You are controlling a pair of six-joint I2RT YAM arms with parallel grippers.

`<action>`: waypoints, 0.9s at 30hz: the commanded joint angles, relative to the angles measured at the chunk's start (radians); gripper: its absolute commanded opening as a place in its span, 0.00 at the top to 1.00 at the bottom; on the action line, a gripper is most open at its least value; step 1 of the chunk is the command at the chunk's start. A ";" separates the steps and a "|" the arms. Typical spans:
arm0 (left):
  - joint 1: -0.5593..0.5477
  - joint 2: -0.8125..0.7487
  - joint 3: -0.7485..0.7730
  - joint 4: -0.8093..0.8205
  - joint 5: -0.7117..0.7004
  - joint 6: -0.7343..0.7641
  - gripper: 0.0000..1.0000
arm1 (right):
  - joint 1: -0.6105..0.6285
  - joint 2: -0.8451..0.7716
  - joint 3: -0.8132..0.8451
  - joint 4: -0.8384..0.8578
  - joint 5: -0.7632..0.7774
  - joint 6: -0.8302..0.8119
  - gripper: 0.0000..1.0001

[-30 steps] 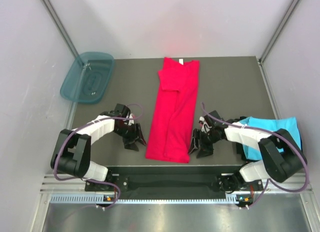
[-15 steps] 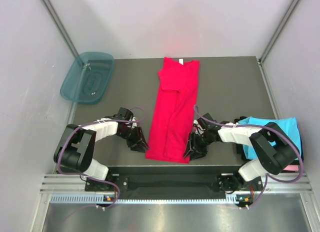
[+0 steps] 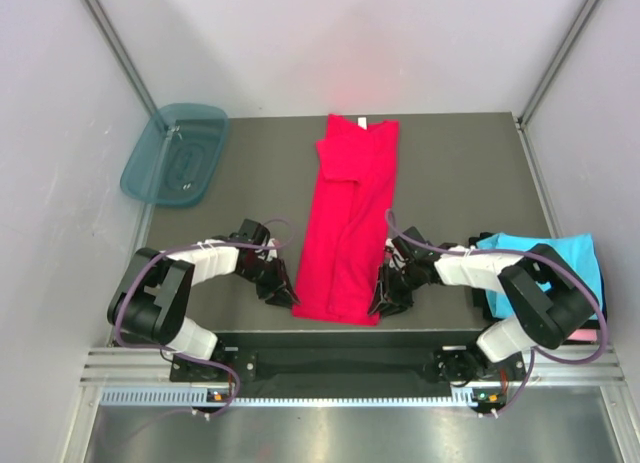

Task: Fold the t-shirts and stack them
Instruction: Fold the tshirt

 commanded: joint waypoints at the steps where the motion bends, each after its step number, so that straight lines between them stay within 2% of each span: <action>1: -0.007 -0.034 -0.021 -0.006 -0.034 0.024 0.78 | 0.020 -0.016 -0.001 0.035 0.022 -0.009 0.72; 3: -0.005 -0.039 -0.018 -0.003 -0.037 0.027 0.88 | 0.022 -0.025 -0.008 0.037 0.022 -0.013 0.78; 4: -0.007 -0.045 -0.017 -0.003 -0.037 0.029 0.95 | 0.022 -0.030 -0.011 0.037 0.021 -0.016 0.84; 5: -0.007 -0.047 -0.007 -0.008 -0.039 0.036 1.00 | 0.020 -0.040 -0.011 0.031 0.022 -0.025 0.97; 6: -0.004 -0.050 0.000 -0.011 -0.036 0.044 1.00 | 0.020 -0.049 -0.008 0.026 0.021 -0.033 1.00; 13: -0.002 -0.126 0.172 -0.140 -0.085 0.174 1.00 | -0.066 -0.171 0.071 -0.092 0.010 -0.159 1.00; 20: -0.002 -0.105 0.322 -0.126 -0.106 0.234 1.00 | -0.161 -0.235 0.168 -0.135 0.010 -0.294 1.00; 27: 0.010 -0.018 0.482 -0.100 -0.169 0.260 1.00 | -0.268 -0.200 0.269 -0.152 0.021 -0.349 1.00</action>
